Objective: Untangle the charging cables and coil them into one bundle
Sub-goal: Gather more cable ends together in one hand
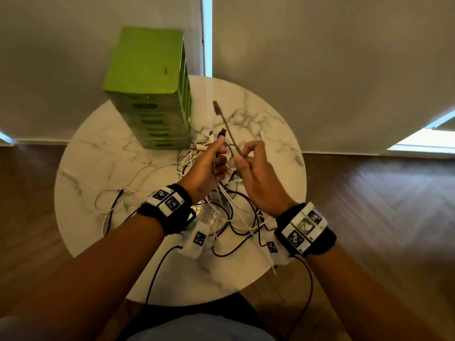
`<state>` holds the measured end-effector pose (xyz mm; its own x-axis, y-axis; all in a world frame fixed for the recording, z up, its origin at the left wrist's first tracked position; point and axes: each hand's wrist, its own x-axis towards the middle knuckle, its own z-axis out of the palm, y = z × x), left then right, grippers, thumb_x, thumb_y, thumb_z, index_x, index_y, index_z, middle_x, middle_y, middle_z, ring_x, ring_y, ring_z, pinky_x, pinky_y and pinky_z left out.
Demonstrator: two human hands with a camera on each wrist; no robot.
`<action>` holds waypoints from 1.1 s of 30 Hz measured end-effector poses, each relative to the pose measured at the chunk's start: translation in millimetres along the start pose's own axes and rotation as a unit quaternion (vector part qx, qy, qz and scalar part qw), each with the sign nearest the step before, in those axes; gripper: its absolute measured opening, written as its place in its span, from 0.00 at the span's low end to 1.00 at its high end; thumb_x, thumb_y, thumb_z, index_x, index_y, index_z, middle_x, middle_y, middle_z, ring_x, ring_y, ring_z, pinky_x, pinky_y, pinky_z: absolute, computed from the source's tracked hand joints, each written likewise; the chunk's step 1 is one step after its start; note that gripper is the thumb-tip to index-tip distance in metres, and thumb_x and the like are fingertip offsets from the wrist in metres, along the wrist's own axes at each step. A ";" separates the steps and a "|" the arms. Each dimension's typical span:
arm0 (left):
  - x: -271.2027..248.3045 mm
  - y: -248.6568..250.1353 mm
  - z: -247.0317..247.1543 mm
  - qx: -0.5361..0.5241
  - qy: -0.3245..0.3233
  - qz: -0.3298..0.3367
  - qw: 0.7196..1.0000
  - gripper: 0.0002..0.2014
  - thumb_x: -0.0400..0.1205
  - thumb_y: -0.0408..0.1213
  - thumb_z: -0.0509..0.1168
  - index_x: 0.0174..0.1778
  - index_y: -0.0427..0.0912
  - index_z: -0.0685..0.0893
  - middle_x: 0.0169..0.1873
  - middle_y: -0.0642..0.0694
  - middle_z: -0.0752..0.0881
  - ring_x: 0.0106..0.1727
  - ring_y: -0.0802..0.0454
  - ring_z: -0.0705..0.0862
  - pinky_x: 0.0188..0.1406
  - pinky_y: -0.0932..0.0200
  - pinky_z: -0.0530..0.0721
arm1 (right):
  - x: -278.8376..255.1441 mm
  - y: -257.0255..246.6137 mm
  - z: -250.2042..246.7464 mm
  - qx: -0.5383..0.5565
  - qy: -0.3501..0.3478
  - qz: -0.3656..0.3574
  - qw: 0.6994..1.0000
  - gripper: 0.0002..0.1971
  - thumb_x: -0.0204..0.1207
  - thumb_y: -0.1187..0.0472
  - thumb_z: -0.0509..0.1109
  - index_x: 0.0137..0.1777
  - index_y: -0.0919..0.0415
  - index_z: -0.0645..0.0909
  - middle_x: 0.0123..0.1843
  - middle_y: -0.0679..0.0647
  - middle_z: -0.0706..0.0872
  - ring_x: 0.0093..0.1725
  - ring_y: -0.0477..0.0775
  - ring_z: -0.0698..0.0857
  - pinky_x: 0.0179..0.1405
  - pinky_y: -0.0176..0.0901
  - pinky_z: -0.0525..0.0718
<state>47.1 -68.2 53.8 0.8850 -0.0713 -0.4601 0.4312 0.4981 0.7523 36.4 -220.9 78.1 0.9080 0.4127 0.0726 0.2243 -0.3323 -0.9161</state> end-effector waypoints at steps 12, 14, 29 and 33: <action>-45.7 18.7 -25.6 0.089 -0.068 0.073 0.991 0.23 0.93 0.50 0.46 0.33 0.45 0.68 0.22 0.50 0.70 0.34 0.48 0.83 0.40 0.57 0.81 | -42.5 21.9 44.5 -0.297 -0.113 -0.021 0.948 0.15 0.89 0.40 0.49 0.47 0.44 0.69 0.38 0.45 0.84 0.44 0.52 0.85 0.65 0.54 0.71; -50.8 29.2 -36.1 0.059 -0.095 0.083 0.990 0.23 0.93 0.50 0.46 0.32 0.45 0.66 0.21 0.51 0.65 0.32 0.46 0.85 0.42 0.53 0.84 | -37.5 29.0 38.4 -0.340 -0.146 -0.024 0.929 0.18 0.87 0.37 0.46 0.46 0.41 0.72 0.41 0.44 0.86 0.48 0.45 0.84 0.75 0.54 0.59; -71.7 69.1 -89.2 0.292 0.051 0.162 0.941 0.24 0.92 0.53 0.49 0.40 0.44 0.81 0.30 0.48 0.82 0.27 0.59 0.74 0.29 0.65 0.71 | 9.6 0.0 47.7 -0.218 0.048 0.022 0.975 0.20 0.90 0.45 0.54 0.39 0.51 0.74 0.33 0.49 0.80 0.37 0.58 0.81 0.38 0.51 0.71; -63.5 50.8 -77.0 0.295 0.047 0.143 0.944 0.29 0.91 0.57 0.49 0.39 0.51 0.92 0.34 0.45 0.85 0.35 0.53 0.78 0.34 0.58 0.70 | 11.0 -44.9 78.9 -0.198 0.003 -0.052 0.979 0.18 0.91 0.47 0.51 0.53 0.52 0.80 0.39 0.47 0.82 0.36 0.50 0.79 0.39 0.52 0.75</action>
<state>-0.8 28.2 85.0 0.9724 0.0831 -0.2180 0.2249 -0.0849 0.9707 8.4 -134.5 88.9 0.8753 0.4562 0.1607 0.4336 -0.5929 -0.6786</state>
